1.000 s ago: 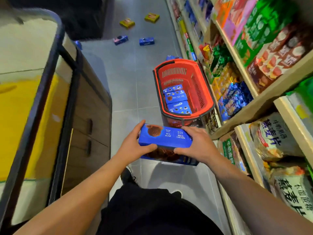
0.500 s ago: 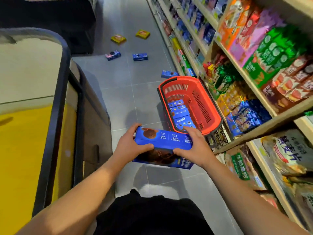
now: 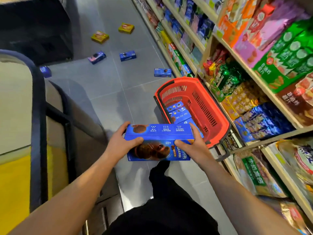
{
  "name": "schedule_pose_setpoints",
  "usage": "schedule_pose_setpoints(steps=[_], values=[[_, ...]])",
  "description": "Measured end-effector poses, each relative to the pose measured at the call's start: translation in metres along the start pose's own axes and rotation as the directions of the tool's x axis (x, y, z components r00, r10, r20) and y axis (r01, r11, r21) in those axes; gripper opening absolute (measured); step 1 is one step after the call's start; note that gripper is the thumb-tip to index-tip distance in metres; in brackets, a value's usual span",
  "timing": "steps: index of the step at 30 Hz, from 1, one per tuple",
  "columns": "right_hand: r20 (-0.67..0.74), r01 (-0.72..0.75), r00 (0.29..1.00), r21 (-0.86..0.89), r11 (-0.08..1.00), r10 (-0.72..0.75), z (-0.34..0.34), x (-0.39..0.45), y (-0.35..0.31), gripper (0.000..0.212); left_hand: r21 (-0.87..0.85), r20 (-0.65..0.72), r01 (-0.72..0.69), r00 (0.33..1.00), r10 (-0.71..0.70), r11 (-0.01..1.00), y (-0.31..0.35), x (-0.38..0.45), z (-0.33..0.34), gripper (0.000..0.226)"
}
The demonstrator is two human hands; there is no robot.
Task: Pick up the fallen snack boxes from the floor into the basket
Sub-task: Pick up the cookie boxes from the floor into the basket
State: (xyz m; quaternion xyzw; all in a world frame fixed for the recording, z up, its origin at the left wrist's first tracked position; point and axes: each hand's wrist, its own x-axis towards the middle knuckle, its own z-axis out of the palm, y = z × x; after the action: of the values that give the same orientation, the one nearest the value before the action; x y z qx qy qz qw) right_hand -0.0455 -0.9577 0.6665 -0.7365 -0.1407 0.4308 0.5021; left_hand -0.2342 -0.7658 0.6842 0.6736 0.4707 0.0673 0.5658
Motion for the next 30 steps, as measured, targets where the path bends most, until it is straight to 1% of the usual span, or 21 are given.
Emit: schedule_pose_setpoints(steps=[2, 4, 6, 8, 10, 12, 13, 15, 16, 18, 19, 20, 22, 23, 25, 26, 28, 30], values=[[-0.009, 0.015, 1.0, -0.001, 1.0, -0.015, 0.003, 0.037, -0.011, 0.078, 0.03, -0.006, 0.003, 1.0, -0.003, 1.0, 0.015, 0.036, -0.007, 0.108], [-0.023, 0.03, 0.999, 0.0, 1.0, -0.03, 0.005, 0.066, -0.025, 0.082, 0.055, -0.003, 0.011, 1.0, -0.01, 0.998, 0.031, 0.066, -0.014, 0.107], [-0.041, 0.021, 0.999, -0.016, 1.0, -0.021, 0.005, 0.093, -0.038, 0.09, 0.067, 0.013, 0.024, 1.0, -0.025, 0.997, 0.048, 0.097, -0.017, 0.108], [-0.078, 0.015, 0.997, -0.013, 1.0, -0.016, 0.0, 0.116, -0.054, 0.093, 0.095, 0.045, 0.027, 0.998, -0.031, 0.995, 0.071, 0.129, -0.014, 0.109], [-0.126, -0.004, 0.992, 0.001, 1.0, 0.004, -0.011, 0.135, -0.066, 0.089, 0.129, 0.109, 0.017, 0.994, -0.031, 0.991, 0.09, 0.16, -0.006, 0.104], [-0.172, 0.015, 0.985, 0.022, 1.0, -0.011, -0.021, 0.148, -0.071, 0.087, 0.163, 0.163, -0.018, 0.987, -0.009, 0.986, 0.106, 0.186, 0.004, 0.095], [-0.206, 0.028, 0.978, 0.051, 0.998, -0.017, -0.027, 0.154, -0.075, 0.086, 0.196, 0.193, -0.043, 0.981, 0.004, 0.98, 0.114, 0.201, 0.01, 0.096], [-0.271, 0.006, 0.962, 0.109, 0.994, 0.024, -0.035, 0.166, -0.074, 0.083, 0.236, 0.263, -0.066, 0.965, 0.002, 0.969, 0.126, 0.232, 0.022, 0.109], [-0.308, -0.002, 0.95, 0.147, 0.989, 0.048, -0.039, 0.171, -0.07, 0.081, 0.258, 0.297, -0.069, 0.955, -0.011, 0.964, 0.134, 0.246, 0.028, 0.109], [-0.381, -0.028, 0.915, 0.276, 0.961, 0.136, -0.047, 0.179, -0.068, 0.079, 0.312, 0.401, -0.136, 0.916, -0.001, 0.94, 0.146, 0.282, 0.047, 0.089], [-0.4, -0.018, 0.904, 0.311, 0.95, 0.148, -0.045, 0.18, -0.071, 0.079, 0.331, 0.427, -0.178, 0.904, 0.021, 0.927, 0.15, 0.294, 0.052, 0.082], [-0.432, -0.019, 0.887, 0.323, 0.946, 0.165, -0.046, 0.183, -0.07, 0.079, 0.346, 0.467, -0.224, 0.883, 0.04, 0.911, 0.156, 0.306, 0.06, 0.079], [-0.524, -0.019, 0.819, 0.382, 0.924, 0.234, -0.048, 0.196, -0.069, 0.08, 0.384, 0.582, -0.33, 0.811, 0.051, 0.862, 0.172, 0.342, 0.081, 0.076], [-0.548, -0.027, 0.798, 0.383, 0.923, 0.251, -0.046, 0.199, -0.071, 0.08, 0.394, 0.615, -0.363, 0.787, 0.052, 0.844, 0.177, 0.357, 0.088, 0.082], [-0.593, -0.055, 0.735, 0.431, 0.901, 0.328, -0.037, 0.211, -0.067, 0.085, 0.413, 0.704, -0.443, 0.709, 0.029, 0.796, 0.186, 0.393, 0.103, 0.104], [-0.623, -0.044, 0.702, 0.446, 0.894, 0.345, -0.03, 0.218, -0.064, 0.088, 0.411, 0.74, -0.484, 0.672, 0.027, 0.773, 0.191, 0.407, 0.108, 0.111], [-0.651, -0.043, 0.661, 0.463, 0.885, 0.373, -0.02, 0.233, -0.067, 0.088, 0.421, 0.777, -0.534, 0.63, 0.013, 0.733, 0.194, 0.435, 0.119, 0.115], [-0.666, -0.048, 0.619, 0.497, 0.866, 0.416, -0.015, 0.253, -0.064, 0.087, 0.417, 0.812, -0.562, 0.584, -0.014, 0.714, 0.193, 0.463, 0.132, 0.109]])
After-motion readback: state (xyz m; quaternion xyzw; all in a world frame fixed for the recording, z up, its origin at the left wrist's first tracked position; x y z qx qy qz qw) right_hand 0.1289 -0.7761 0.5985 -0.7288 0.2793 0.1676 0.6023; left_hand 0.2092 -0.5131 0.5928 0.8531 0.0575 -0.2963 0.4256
